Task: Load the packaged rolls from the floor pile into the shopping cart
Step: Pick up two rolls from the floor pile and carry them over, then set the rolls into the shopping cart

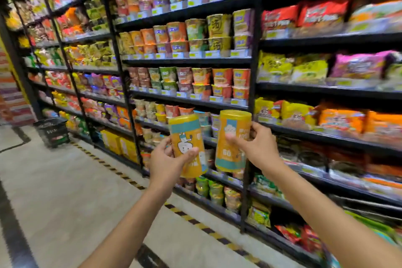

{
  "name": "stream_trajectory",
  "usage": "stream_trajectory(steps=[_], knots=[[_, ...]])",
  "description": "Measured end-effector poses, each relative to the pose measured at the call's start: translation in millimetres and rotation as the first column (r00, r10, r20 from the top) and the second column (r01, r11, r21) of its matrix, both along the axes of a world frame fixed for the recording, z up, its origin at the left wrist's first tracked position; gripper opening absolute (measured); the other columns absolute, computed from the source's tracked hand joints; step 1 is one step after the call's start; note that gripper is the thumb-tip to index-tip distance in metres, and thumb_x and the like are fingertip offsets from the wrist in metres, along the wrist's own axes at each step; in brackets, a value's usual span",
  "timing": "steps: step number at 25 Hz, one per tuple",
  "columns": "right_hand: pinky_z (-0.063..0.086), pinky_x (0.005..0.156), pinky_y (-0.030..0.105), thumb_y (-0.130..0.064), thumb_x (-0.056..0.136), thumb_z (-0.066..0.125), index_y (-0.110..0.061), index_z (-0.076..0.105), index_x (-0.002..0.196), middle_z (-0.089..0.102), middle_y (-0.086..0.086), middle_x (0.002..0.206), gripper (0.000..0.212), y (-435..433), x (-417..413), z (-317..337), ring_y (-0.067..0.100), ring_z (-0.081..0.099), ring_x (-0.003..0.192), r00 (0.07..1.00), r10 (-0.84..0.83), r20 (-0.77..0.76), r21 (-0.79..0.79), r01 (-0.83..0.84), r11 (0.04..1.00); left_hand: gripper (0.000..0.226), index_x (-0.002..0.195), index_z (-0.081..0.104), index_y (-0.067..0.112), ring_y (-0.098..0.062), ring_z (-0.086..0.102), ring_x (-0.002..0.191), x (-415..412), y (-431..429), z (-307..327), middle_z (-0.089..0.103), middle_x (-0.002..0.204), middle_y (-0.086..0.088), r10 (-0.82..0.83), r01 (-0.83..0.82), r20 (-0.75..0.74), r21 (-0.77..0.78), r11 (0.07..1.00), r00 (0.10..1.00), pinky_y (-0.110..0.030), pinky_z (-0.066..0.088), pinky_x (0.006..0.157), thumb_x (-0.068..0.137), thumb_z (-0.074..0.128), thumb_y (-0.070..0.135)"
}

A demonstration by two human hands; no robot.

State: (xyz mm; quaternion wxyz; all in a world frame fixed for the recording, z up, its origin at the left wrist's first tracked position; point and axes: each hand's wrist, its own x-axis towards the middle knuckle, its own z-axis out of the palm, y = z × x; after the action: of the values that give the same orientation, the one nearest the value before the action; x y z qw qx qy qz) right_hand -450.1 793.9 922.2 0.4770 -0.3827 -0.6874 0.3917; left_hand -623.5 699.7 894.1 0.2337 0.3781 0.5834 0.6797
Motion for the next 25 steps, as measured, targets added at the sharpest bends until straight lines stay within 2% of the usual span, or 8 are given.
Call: stream_trajectory(steps=[2, 6, 9, 12, 15, 19, 23, 25], knots=[[0.053, 0.077, 0.029, -0.033, 0.073, 0.080, -0.029, 0.059, 0.094, 0.067, -0.008, 0.090, 0.030, -4.8, 58.6, 8.1, 0.008, 0.064, 0.083, 0.992, -0.128, 0.021, 0.007, 0.128, 0.992, 0.040, 0.093, 0.053, 0.028, -0.001, 0.067, 0.074, 43.9, 22.2, 3.0, 0.068, 0.083, 0.015, -0.138, 0.138, -0.013, 0.009, 0.990, 0.990, -0.021, 0.053, 0.066, 0.072, 0.078, 0.006], [0.054, 0.082, 0.032, -0.034, 0.071, 0.080, -0.028, 0.062, 0.096, 0.070, -0.006, 0.091, 0.031, -24.8, 188.6, 9.2, 0.009, 0.067, 0.087, 0.917, -0.397, 0.033, 0.022, 0.397, 0.918, 0.048, 0.112, 0.055, 0.014, -0.011, 0.068, 0.085, 159.7, 57.1, -0.8, 0.070, 0.099, 0.000, -0.430, 0.430, 0.002, -0.003, 0.903, 0.903, -0.025, 0.055, 0.065, 0.071, 0.079, 0.008], [0.055, 0.082, 0.038, -0.033, 0.069, 0.082, -0.028, 0.063, 0.088, 0.072, -0.005, 0.089, 0.027, -39.4, 270.8, -2.0, 0.012, 0.068, 0.085, 0.839, -0.543, 0.036, 0.008, 0.543, 0.840, 0.065, 0.123, 0.054, 0.007, -0.019, 0.068, 0.094, 243.5, 72.5, -5.1, 0.069, 0.109, -0.007, -0.573, 0.572, 0.006, -0.043, 0.819, 0.820, -0.037, 0.057, 0.079, 0.066, 0.083, 0.012], [0.056, 0.082, 0.043, -0.028, 0.068, 0.083, -0.027, 0.063, 0.088, 0.072, -0.004, 0.089, 0.028, -44.3, 333.3, -13.1, 0.013, 0.069, 0.084, 0.790, -0.612, 0.026, -0.015, 0.613, 0.790, 0.066, 0.123, 0.055, 0.007, -0.017, 0.068, 0.091, 312.4, 89.9, -8.9, 0.070, 0.108, -0.007, -0.650, 0.649, 0.007, -0.073, 0.758, 0.760, -0.037, 0.056, 0.080, 0.064, 0.084, 0.010], [0.055, 0.082, 0.041, -0.024, 0.070, 0.082, -0.027, 0.062, 0.086, 0.071, -0.005, 0.086, 0.026, -33.9, 394.1, -21.7, 0.012, 0.068, 0.083, 0.752, -0.659, 0.033, -0.035, 0.659, 0.751, 0.061, 0.120, 0.056, 0.008, -0.015, 0.069, 0.089, 380.3, 116.6, -16.0, 0.071, 0.104, -0.004, -0.709, 0.706, -0.008, -0.093, 0.702, 0.705, -0.037, 0.056, 0.081, 0.065, 0.083, 0.008], [0.056, 0.080, 0.040, -0.022, 0.071, 0.082, -0.020, 0.065, 0.092, 0.071, -0.002, 0.088, 0.027, 0.0, 458.9, -41.1, 0.014, 0.068, 0.083, 0.763, -0.643, 0.069, -0.076, 0.646, 0.759, 0.052, 0.111, 0.057, 0.016, -0.019, 0.069, 0.090, 451.3, 150.4, -30.4, 0.071, 0.104, -0.005, -0.711, 0.708, 0.013, -0.117, 0.697, 0.703, -0.043, 0.055, 0.085, 0.066, 0.082, 0.007], [0.051, 0.066, 0.018, -0.023, 0.072, 0.081, -0.018, 0.065, 0.097, 0.067, -0.010, 0.084, 0.030, 46.0, 499.6, -59.3, -0.001, 0.062, 0.076, 0.795, -0.599, 0.093, -0.118, 0.606, 0.787, 0.054, 0.112, 0.053, 0.019, -0.021, 0.068, 0.093, 489.4, 187.3, -46.9, 0.069, 0.107, -0.003, -0.687, 0.681, 0.026, -0.171, 0.712, 0.726, -0.042, 0.056, 0.083, 0.068, 0.082, 0.010], [0.052, 0.067, 0.020, -0.023, 0.074, 0.080, -0.017, 0.064, 0.098, 0.068, -0.006, 0.087, 0.030, 75.2, 507.1, -68.4, 0.003, 0.064, 0.077, 0.810, -0.579, 0.090, -0.162, 0.585, 0.794, 0.053, 0.113, 0.055, 0.017, -0.020, 0.068, 0.092, 493.5, 210.8, -54.5, 0.070, 0.106, -0.003, -0.677, 0.668, 0.026, -0.194, 0.718, 0.735, -0.039, 0.057, 0.079, 0.068, 0.082, 0.010]])
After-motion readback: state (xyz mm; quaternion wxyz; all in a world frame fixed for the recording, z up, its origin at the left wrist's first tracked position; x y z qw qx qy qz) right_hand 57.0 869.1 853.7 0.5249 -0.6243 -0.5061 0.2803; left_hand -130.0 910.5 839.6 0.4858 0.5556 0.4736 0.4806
